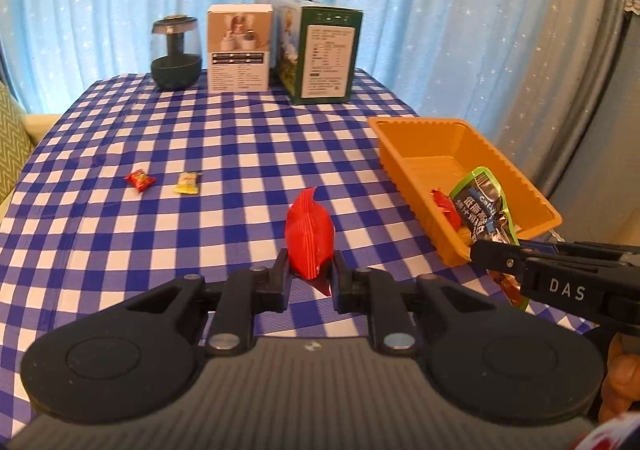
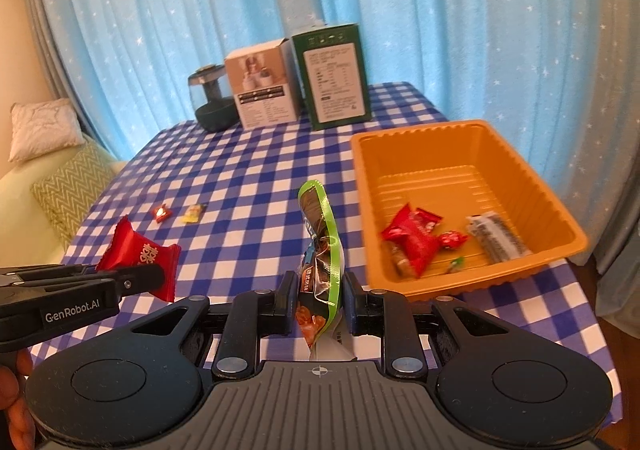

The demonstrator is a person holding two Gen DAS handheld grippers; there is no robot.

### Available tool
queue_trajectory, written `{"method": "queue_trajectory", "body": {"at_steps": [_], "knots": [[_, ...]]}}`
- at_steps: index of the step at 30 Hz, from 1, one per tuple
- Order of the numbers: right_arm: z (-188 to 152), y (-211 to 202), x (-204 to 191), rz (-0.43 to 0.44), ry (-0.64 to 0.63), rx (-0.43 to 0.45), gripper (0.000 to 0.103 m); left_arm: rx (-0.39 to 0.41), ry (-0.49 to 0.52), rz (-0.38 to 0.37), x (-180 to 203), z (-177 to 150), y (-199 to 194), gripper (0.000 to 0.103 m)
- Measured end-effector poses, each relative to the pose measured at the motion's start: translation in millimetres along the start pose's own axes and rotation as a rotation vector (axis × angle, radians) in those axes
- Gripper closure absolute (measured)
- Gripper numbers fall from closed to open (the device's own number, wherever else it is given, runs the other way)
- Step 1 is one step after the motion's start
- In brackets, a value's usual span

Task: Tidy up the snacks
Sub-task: 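Carry both packets to the orange tray and open both tools to release them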

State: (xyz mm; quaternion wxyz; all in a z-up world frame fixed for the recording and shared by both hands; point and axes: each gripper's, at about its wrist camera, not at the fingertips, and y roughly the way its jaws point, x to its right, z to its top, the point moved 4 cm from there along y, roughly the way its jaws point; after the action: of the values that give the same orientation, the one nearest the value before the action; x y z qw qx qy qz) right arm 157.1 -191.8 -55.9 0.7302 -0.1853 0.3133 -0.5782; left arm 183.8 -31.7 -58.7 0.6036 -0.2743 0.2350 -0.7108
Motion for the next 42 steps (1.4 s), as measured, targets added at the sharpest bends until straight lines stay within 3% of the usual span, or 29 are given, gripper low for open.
{"method": "queue_trajectory", "body": {"at_steps": [15, 25, 42], "knots": [[35, -17, 72, -0.096, 0.085, 0.07, 0.079, 0.003, 0.077, -0.122, 75, 31, 29, 0.086], [55, 1, 123, -0.128, 0.111, 0.048, 0.079, -0.038, 0.147, -0.179, 125, 42, 71, 0.086], [59, 32, 151, -0.131, 0.147, 0.009, 0.079, -0.096, 0.198, -0.226, 155, 45, 124, 0.084]]}}
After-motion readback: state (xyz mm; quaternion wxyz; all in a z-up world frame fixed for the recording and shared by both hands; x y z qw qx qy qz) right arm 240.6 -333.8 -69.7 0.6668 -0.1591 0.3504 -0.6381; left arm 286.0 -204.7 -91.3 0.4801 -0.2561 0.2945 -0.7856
